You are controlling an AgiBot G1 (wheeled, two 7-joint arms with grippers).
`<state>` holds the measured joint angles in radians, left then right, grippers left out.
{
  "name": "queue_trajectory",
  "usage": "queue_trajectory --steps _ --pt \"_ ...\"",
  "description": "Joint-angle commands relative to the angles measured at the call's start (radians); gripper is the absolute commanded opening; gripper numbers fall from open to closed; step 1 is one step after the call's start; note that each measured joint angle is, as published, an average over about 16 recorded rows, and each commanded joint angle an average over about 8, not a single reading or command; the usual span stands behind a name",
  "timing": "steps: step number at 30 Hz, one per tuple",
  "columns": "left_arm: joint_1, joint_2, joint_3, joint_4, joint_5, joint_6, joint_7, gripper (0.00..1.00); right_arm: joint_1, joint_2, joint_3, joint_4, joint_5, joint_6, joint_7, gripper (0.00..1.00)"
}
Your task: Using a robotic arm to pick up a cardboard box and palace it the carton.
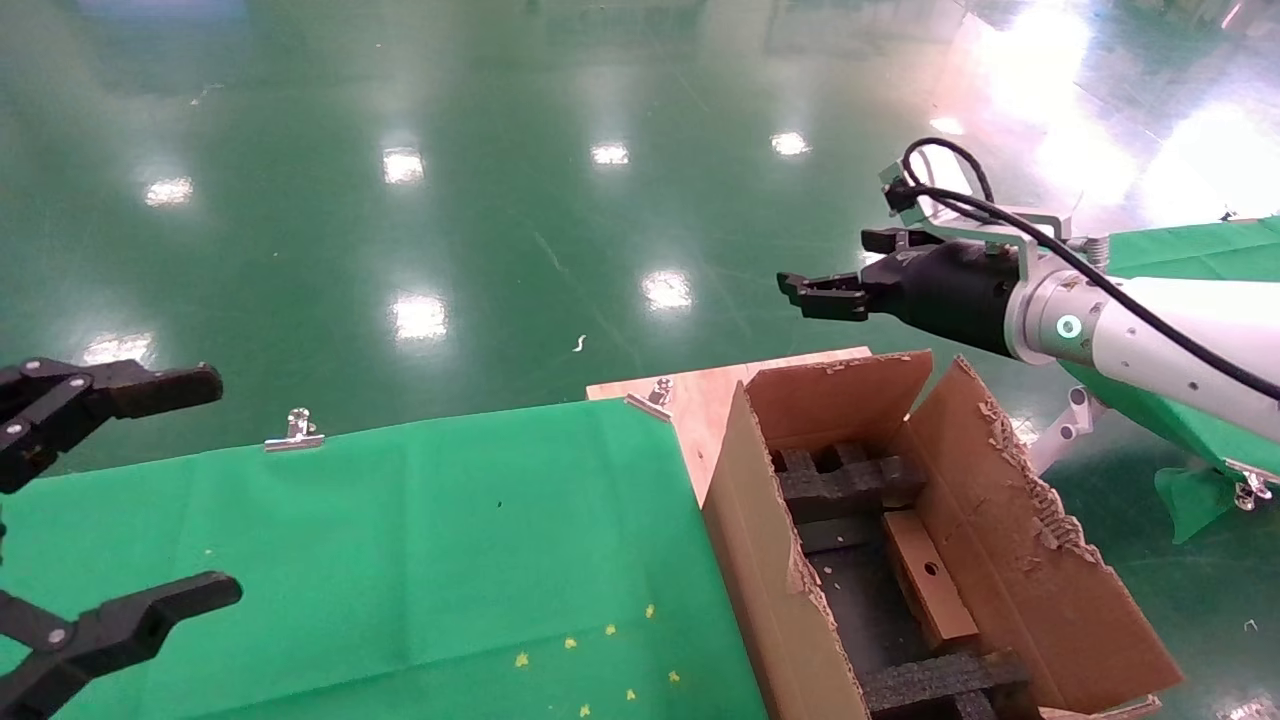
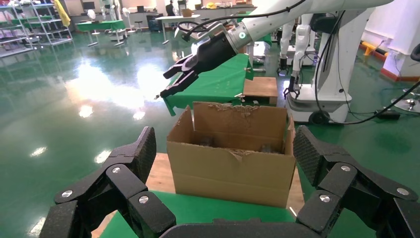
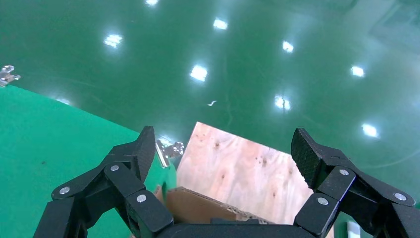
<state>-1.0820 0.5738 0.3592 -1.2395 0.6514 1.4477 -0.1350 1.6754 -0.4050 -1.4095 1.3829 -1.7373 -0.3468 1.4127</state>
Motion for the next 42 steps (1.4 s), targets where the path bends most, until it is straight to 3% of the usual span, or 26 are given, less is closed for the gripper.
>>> queue_trajectory --steps 1,10,42 --pt "0.000 0.000 0.000 0.000 0.000 0.000 0.000 1.00 0.015 -0.003 -0.001 0.002 0.043 -0.013 -0.026 1.00" --pt "0.000 0.000 0.000 0.000 0.000 0.000 0.000 1.00 -0.022 -0.012 0.053 -0.005 0.069 -0.064 -0.069 1.00" --pt "0.000 0.000 0.000 0.000 0.000 0.000 0.000 1.00 -0.344 -0.120 0.653 -0.057 0.591 -0.668 -0.713 1.00"
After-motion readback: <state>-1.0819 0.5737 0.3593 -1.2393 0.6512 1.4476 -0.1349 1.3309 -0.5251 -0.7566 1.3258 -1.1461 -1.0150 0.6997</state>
